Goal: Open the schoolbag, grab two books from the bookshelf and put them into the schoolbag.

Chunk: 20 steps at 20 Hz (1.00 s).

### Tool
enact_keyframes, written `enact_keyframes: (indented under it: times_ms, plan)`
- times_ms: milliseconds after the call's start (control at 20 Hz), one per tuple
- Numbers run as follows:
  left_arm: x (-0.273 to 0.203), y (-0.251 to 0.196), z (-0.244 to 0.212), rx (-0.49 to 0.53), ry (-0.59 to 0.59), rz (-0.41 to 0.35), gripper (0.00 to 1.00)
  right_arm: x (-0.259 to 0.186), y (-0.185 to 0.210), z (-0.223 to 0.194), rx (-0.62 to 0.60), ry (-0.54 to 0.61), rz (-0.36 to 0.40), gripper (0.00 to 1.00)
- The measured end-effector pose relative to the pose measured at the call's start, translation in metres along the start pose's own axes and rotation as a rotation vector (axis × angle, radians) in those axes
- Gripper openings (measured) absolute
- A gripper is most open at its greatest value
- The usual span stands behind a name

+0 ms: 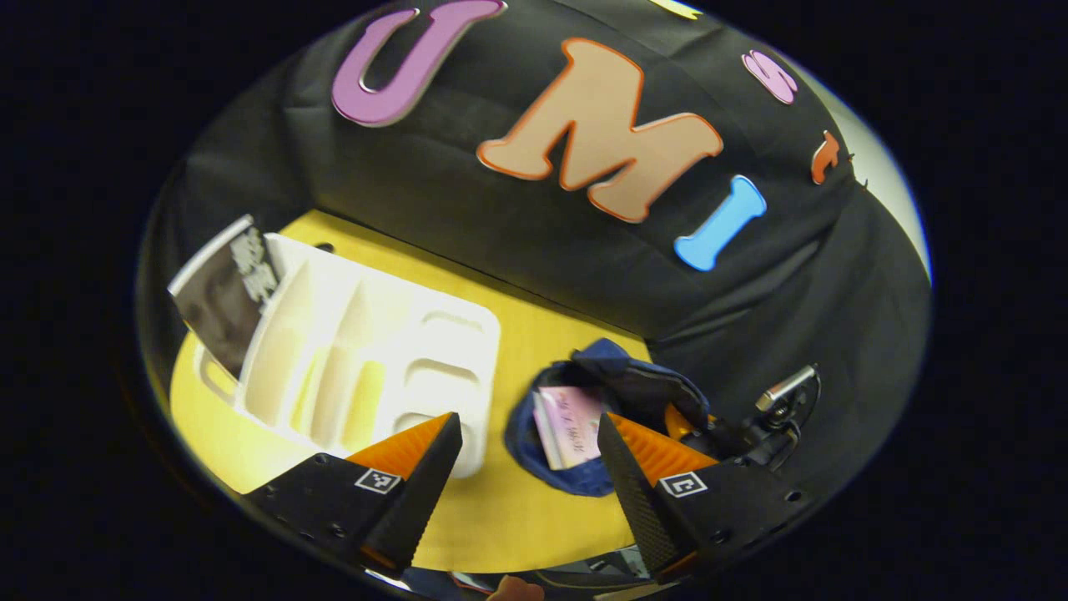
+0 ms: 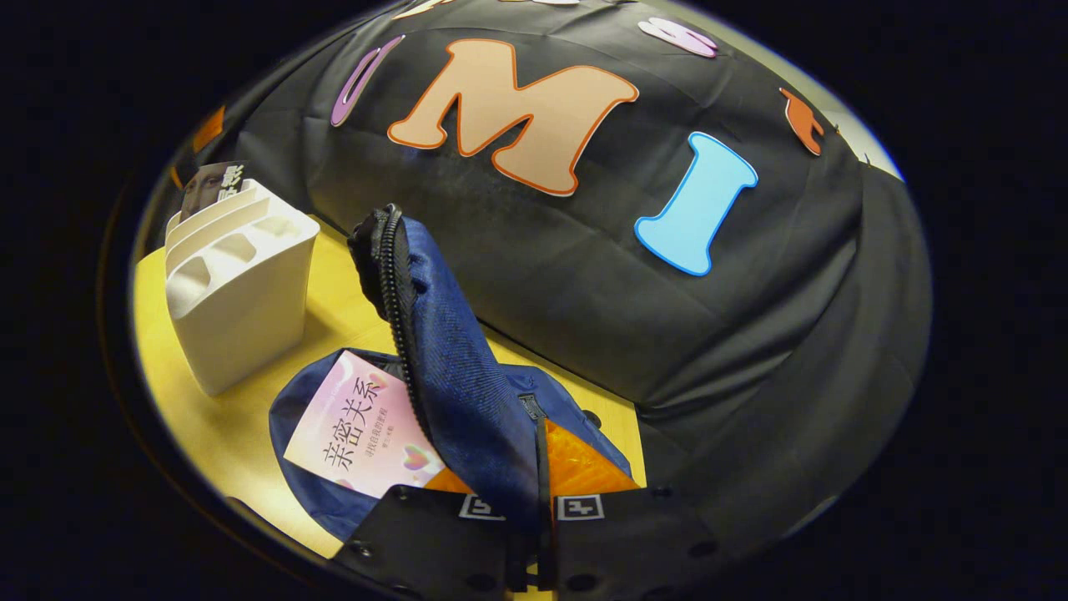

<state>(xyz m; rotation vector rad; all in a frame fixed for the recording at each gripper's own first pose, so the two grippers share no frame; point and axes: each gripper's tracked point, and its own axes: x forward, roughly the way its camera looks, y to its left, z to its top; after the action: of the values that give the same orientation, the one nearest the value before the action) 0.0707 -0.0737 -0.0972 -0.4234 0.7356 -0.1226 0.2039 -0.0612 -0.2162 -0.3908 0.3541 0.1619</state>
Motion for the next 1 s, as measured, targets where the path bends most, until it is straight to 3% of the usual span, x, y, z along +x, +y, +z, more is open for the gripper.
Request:
enact_keyframes:
  times_ms: [300,500,700,1000]
  plan:
    - [-0.042,0.102,0.047,-0.031,-0.016,0.202,0.96,0.001,0.004,0.000,-0.005,0.003,-0.013,0.06]
    - [-0.057,0.190,0.082,0.064,-0.005,0.362,0.96,0.001,0.006,-0.001,-0.015,0.010,-0.026,0.06]
    - [-0.043,0.244,0.095,0.131,0.058,0.409,0.96,0.000,0.007,0.000,-0.005,0.031,-0.044,0.06]
    - [-0.003,0.291,0.083,0.177,0.247,0.389,0.96,-0.003,0.005,0.000,-0.014,0.051,-0.076,0.06]
